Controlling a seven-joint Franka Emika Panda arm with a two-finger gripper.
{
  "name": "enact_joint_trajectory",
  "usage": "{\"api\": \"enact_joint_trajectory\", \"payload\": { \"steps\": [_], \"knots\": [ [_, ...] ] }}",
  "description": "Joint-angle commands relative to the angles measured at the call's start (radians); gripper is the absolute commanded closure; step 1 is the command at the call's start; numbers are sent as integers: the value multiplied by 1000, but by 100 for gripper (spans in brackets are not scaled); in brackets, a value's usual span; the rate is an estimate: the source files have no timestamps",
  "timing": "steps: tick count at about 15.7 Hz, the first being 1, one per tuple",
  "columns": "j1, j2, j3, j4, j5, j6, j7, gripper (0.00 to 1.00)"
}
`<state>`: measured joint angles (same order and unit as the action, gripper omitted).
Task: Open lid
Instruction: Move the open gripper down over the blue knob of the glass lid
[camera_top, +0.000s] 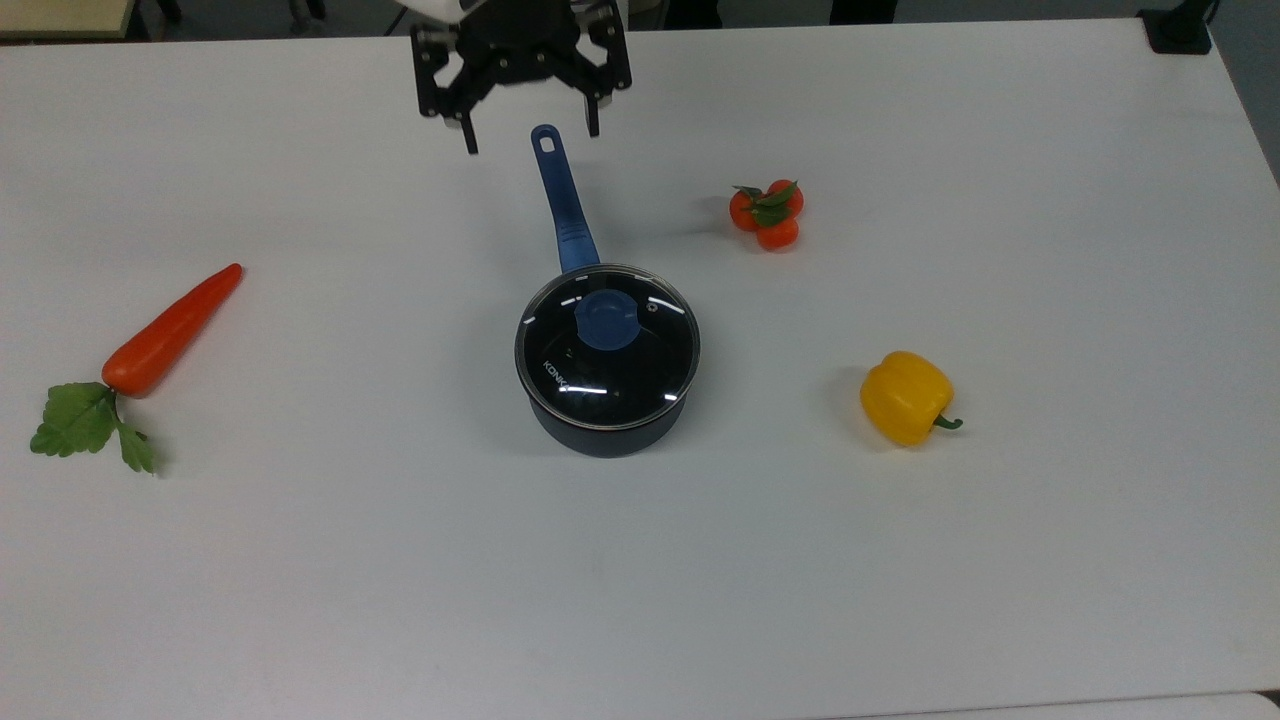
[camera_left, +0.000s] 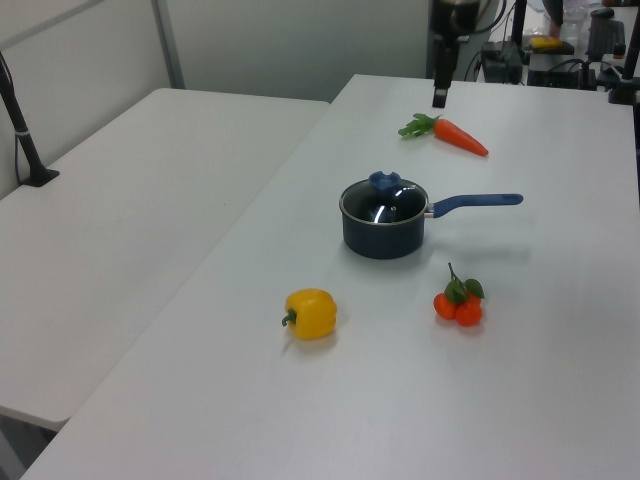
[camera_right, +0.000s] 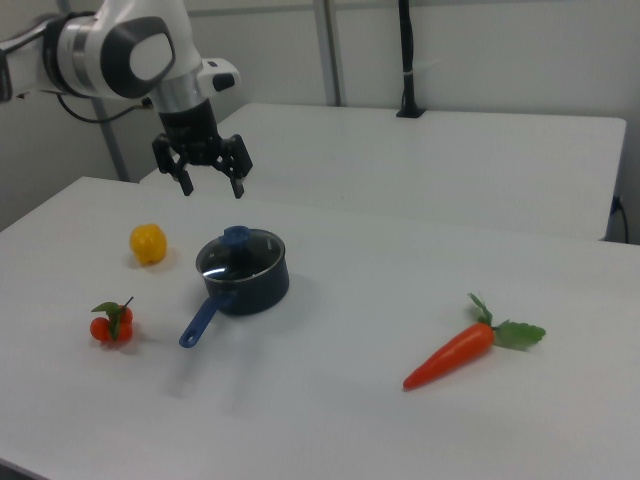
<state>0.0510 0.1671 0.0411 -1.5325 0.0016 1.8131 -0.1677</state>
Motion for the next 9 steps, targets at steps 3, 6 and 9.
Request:
{"api": "enact_joint_trajectory", "payload": {
  "steps": [3,6,9],
  "knots": [
    [18,100,-1,6,11,100,-27,0],
    [30,129,-1,5,15,149,-4,0],
    [35,170,0,-6,17,205,34,0]
  ]
}}
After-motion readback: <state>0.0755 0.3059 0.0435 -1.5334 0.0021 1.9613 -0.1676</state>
